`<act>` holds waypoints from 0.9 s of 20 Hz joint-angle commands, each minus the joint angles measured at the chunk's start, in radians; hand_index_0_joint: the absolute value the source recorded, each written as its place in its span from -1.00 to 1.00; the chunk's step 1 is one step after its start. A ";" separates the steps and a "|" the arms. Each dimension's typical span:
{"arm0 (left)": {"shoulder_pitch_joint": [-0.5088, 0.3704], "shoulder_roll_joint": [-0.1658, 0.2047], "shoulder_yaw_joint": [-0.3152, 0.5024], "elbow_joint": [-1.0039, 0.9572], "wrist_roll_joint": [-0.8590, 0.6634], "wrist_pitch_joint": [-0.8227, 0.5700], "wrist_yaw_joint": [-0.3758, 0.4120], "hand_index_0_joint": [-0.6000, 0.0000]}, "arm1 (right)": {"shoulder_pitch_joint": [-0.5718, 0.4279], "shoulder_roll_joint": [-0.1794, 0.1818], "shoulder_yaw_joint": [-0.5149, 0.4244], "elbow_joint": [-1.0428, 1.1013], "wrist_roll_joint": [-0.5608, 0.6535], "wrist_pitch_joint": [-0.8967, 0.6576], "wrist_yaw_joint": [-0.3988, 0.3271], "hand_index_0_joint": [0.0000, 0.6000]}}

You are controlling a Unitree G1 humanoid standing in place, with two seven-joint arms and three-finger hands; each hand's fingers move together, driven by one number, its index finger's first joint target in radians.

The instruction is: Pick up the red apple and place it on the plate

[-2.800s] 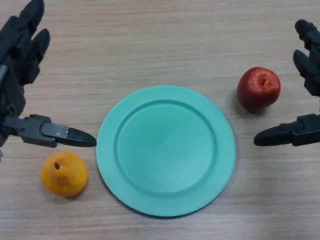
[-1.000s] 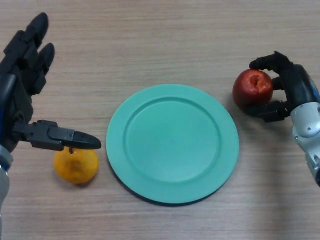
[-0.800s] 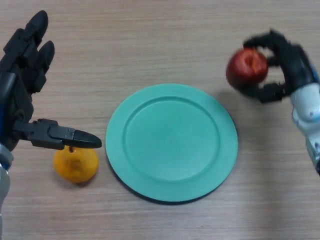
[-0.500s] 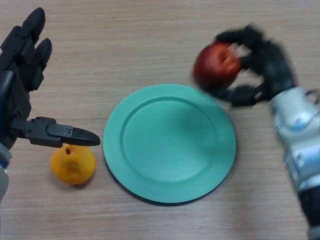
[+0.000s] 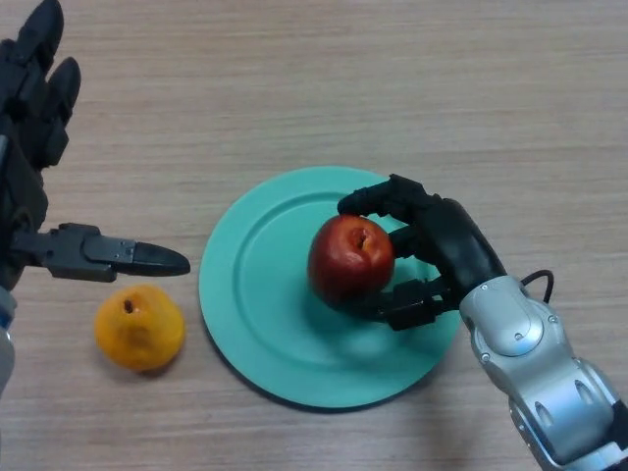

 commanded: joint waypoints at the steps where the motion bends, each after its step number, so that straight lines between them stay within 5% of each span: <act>1: -0.029 0.044 0.075 -0.060 -0.013 -0.086 0.007 1.00 | -0.033 -0.003 -0.056 -0.074 0.027 -0.058 -0.016 0.50; 4: -0.027 0.041 0.070 -0.094 -0.021 -0.044 -0.008 1.00 | -0.051 -0.003 -0.086 -0.085 0.056 -0.050 0.046 -0.81; 5: -0.028 0.040 0.065 -0.107 -0.021 -0.033 -0.011 1.00 | -0.061 -0.003 -0.102 -0.082 0.049 -0.051 0.079 -1.00; 13: -0.018 0.034 0.061 -0.126 0.014 -0.072 -0.026 1.00 | -0.039 -0.022 -0.371 -0.256 0.129 0.059 0.253 -1.00; 18: -0.017 0.046 0.096 -0.139 -0.060 0.004 -0.044 1.00 | 0.101 -0.123 -0.490 -0.526 0.240 0.115 0.274 -1.00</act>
